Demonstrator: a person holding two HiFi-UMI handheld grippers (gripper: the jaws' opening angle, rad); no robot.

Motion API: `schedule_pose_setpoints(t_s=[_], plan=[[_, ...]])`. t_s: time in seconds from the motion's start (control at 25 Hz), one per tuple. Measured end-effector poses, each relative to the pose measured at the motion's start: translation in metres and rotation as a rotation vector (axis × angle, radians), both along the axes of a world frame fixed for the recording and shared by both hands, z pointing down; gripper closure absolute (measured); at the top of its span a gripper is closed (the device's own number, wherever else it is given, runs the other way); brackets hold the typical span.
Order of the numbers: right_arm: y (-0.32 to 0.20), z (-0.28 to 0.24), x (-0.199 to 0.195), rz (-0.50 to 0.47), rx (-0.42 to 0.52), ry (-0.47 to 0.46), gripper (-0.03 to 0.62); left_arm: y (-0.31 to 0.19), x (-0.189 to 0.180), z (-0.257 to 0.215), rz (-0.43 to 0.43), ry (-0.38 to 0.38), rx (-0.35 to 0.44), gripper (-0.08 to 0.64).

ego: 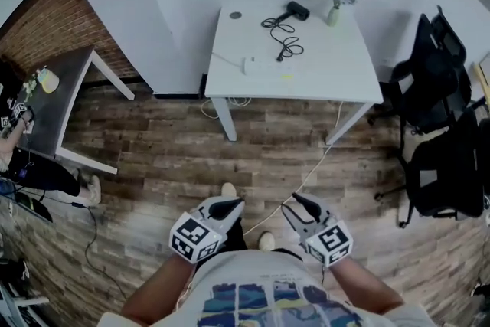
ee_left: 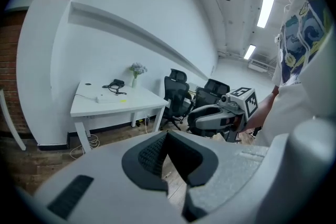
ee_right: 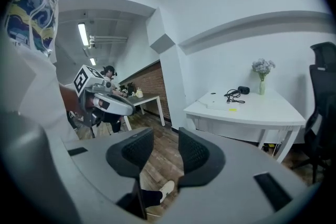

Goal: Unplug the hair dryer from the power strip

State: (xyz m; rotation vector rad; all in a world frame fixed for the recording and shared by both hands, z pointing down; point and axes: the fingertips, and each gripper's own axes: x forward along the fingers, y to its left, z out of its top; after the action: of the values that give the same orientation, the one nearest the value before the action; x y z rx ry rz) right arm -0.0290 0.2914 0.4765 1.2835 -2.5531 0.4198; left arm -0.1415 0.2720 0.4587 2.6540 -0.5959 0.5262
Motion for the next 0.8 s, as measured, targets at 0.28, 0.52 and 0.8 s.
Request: schedule_pose_setpoints(t_s=[0.28,0.52,0.8], plan=[[-0.083,-0.001,-0.002,0.11,-0.061,0.05,0.448,-0.114,0.011,-0.002,0.12,0.049,0.005,0.56],[-0.157,-0.005,-0.005,0.233,-0.084,0.047,0.453,-0.195,0.005,-0.008,0.23,0.062,0.022,0.56],[-0.207,-0.006,-0.023,0.301,-0.078,0.059,0.453,-0.255,-0.01,0.014,0.289,0.054,0.011,0.56]])
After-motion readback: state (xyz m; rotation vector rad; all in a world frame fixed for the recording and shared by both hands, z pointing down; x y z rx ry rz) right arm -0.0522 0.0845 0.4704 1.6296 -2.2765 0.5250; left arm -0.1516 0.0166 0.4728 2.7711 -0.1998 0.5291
